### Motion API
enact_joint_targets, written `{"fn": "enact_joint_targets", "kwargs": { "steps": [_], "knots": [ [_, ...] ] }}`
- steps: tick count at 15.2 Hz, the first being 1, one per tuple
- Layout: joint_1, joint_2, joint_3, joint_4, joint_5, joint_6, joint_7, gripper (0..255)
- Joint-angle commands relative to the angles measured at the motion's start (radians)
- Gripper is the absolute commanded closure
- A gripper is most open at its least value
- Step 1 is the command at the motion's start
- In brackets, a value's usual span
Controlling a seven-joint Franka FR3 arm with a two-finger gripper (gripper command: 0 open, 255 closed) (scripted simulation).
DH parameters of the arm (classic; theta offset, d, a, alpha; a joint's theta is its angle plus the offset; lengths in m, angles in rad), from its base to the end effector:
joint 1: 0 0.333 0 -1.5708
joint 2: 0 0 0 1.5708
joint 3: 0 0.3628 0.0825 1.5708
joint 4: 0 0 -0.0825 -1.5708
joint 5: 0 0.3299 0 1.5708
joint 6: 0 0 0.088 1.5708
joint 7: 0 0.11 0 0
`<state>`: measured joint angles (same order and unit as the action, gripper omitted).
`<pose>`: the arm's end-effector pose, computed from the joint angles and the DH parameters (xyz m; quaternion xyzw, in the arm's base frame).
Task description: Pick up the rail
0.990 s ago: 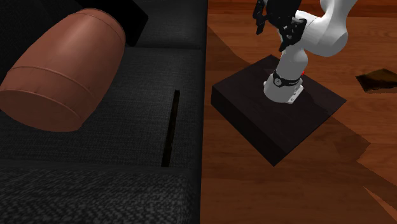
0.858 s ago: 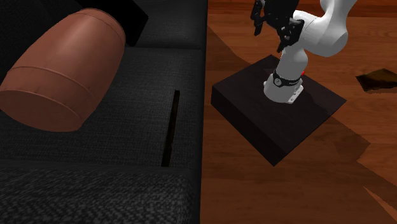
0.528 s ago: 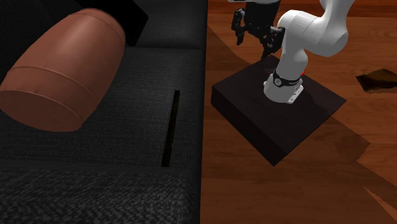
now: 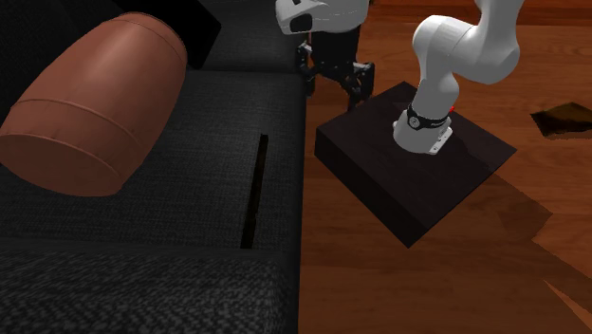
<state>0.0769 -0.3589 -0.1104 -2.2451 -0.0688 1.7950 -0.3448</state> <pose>0.3666 -0.0245 0.5593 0.9846 0.1683 -0.0481 0.0050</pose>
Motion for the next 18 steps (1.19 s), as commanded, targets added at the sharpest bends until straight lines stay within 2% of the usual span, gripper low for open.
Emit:
{"fn": "enact_joint_targets", "kwargs": {
  "steps": [1,9,18],
  "knots": [
    [0.012,0.065,-0.017,0.039,0.017,0.042,-0.069,0],
    [0.045,0.346,-0.049,0.282,0.131,0.126,-0.339,0],
    [0.037,0.662,-0.008,0.653,0.267,0.100,-0.597,0]
  ]
}}
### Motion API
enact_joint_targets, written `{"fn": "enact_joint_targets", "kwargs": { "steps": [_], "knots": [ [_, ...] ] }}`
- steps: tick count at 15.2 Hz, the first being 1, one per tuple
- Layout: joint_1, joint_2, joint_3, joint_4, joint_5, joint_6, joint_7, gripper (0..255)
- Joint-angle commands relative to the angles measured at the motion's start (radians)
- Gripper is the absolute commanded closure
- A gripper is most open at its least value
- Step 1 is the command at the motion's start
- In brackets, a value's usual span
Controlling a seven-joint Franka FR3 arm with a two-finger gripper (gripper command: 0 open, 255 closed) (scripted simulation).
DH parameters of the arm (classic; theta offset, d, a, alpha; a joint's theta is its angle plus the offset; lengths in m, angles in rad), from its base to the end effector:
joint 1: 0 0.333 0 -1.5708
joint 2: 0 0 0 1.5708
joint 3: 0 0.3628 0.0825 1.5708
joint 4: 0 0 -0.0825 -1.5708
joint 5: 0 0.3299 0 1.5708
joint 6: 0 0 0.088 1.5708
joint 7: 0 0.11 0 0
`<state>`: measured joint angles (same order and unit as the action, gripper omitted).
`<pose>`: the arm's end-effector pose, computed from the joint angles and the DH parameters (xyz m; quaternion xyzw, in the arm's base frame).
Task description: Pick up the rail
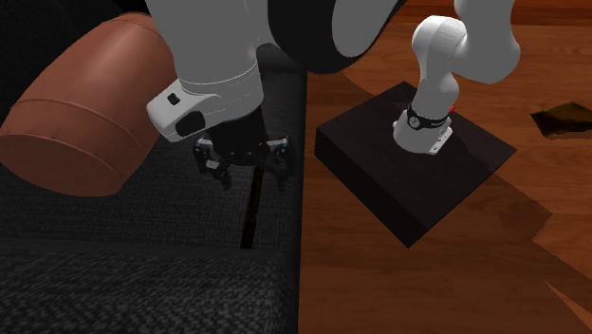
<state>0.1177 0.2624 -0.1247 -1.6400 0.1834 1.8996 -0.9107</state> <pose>0.6004 0.0183 0.5242 -0.9091 -0.4106 -0.0312 0.0633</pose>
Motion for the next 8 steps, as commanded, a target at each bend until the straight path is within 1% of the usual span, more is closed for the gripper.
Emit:
{"fn": "enact_joint_targets", "kwargs": {
  "steps": [1,8],
  "knots": [
    [-0.005,0.050,0.009,0.061,0.018,-0.007,-0.038,0],
    [-0.005,0.071,0.012,-0.011,0.027,0.085,-0.054,0]
  ]
}}
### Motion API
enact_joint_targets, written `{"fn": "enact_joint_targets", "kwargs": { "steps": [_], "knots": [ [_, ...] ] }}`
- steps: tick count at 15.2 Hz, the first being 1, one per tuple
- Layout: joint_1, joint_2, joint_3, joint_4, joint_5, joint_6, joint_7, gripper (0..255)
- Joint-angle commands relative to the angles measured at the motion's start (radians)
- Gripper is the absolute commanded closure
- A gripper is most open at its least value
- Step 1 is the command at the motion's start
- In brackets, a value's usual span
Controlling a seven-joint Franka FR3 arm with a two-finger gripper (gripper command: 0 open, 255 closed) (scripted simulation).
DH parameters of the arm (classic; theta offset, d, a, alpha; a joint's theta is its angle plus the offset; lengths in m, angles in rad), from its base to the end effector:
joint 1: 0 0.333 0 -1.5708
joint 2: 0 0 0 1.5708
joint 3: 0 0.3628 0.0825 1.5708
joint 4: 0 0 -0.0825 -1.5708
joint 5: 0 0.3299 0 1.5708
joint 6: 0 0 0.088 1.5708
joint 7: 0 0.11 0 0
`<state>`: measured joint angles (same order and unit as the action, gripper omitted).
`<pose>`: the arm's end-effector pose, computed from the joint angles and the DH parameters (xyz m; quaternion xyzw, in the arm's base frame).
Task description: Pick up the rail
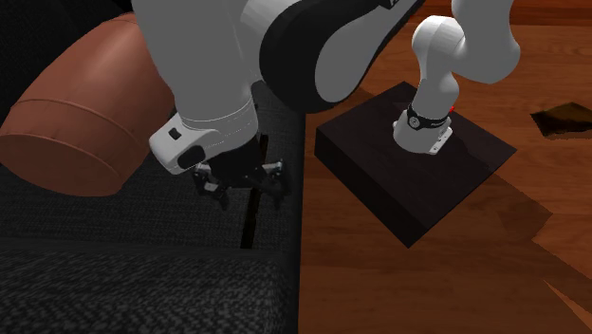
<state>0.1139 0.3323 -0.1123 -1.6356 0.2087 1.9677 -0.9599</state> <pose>0.6205 0.0245 0.4895 -0.9005 -0.4278 -0.0371 0.0685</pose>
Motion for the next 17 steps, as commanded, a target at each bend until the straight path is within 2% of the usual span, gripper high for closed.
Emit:
{"fn": "enact_joint_targets", "kwargs": {
  "steps": [1,2,3,12,17],
  "knots": [
    [-0.001,0.001,0.000,-0.016,0.002,0.017,-0.005,0],
    [-0.001,0.001,0.000,-0.015,0.002,0.017,-0.005,0],
    [-0.001,0.001,0.000,-0.014,0.002,0.015,-0.004,255],
    [-0.001,0.001,0.000,-0.015,0.002,0.017,-0.005,255],
    [-0.001,-0.014,-0.002,0.030,-0.004,-0.043,0.006,255]
  ]
}}
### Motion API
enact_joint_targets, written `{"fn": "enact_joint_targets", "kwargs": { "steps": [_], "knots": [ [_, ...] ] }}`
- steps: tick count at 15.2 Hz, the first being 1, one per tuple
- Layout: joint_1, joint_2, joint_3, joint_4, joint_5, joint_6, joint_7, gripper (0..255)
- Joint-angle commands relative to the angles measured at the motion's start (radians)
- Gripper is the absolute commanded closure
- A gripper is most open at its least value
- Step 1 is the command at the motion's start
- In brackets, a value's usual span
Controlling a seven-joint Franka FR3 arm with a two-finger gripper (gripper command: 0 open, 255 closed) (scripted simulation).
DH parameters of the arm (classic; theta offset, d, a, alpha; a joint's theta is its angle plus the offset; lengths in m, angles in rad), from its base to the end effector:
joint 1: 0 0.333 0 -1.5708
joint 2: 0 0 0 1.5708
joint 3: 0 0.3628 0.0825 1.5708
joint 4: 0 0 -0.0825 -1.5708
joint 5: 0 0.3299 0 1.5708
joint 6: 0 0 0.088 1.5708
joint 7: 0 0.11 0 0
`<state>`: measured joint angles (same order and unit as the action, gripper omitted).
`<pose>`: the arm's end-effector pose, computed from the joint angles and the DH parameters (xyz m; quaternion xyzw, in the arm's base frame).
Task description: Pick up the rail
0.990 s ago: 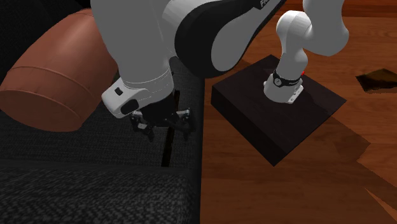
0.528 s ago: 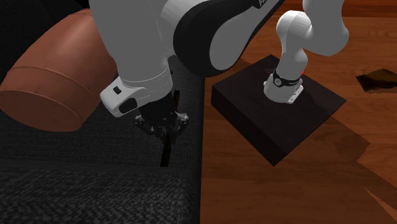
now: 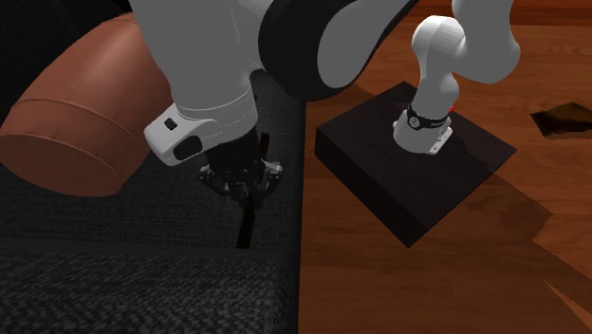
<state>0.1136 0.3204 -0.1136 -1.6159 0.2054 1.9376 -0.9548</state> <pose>0.6184 0.0241 0.5026 -0.9005 -0.4279 -0.0376 0.0683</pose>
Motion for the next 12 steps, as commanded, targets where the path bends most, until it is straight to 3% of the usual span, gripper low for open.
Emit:
{"fn": "enact_joint_targets", "kwargs": {
  "steps": [1,12],
  "knots": [
    [-0.001,-0.005,-0.001,0.021,-0.002,-0.026,0.003,255],
    [-0.004,-0.016,-0.003,0.126,-0.010,-0.142,0.022,255]
  ]
}}
